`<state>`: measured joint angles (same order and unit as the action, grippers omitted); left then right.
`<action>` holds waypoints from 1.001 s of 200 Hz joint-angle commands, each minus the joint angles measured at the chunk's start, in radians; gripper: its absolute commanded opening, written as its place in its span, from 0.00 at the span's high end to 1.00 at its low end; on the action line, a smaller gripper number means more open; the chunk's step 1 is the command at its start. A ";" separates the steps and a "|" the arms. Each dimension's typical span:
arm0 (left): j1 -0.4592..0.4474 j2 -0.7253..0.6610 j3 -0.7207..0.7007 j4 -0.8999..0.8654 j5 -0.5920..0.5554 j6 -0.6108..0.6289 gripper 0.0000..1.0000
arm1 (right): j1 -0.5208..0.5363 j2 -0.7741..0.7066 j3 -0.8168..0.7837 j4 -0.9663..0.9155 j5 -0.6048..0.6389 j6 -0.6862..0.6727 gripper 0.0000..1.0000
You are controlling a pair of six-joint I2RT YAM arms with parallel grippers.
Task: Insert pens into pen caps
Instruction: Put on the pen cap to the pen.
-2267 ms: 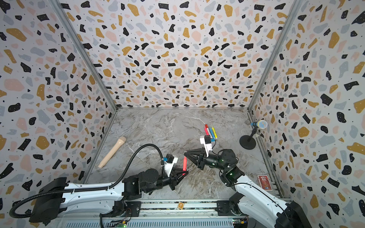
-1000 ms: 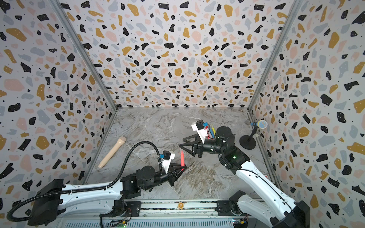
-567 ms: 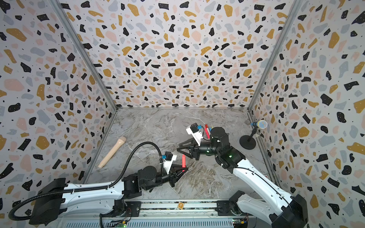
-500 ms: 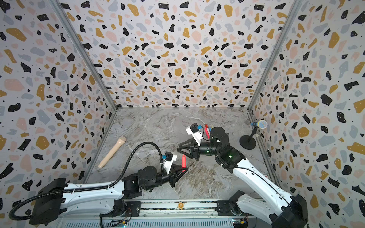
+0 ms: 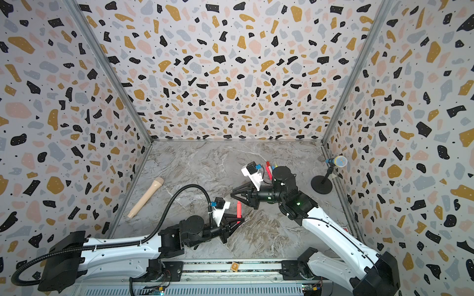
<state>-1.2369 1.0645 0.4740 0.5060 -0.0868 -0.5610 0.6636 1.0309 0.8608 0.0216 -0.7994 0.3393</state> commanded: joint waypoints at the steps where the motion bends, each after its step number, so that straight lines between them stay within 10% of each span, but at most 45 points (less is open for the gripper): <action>1: 0.004 -0.017 0.034 0.028 -0.004 0.017 1.00 | 0.007 -0.017 -0.009 0.003 0.000 -0.002 0.75; 51: 0.004 -0.021 0.037 0.026 -0.017 0.022 1.00 | 0.016 -0.020 -0.019 0.005 -0.009 0.001 1.00; 135: 0.026 -0.204 0.052 0.029 -0.114 0.106 1.00 | 0.128 -0.112 -0.256 0.103 0.127 0.066 1.00; 200: 0.087 -0.237 0.153 0.039 0.042 0.178 1.00 | 0.271 -0.139 -0.415 0.234 0.227 0.146 1.00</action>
<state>-1.2060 0.8791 0.4755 0.2077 0.0135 -0.3874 0.8604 0.8627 0.5358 0.4080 -0.5201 0.4747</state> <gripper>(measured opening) 0.143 0.166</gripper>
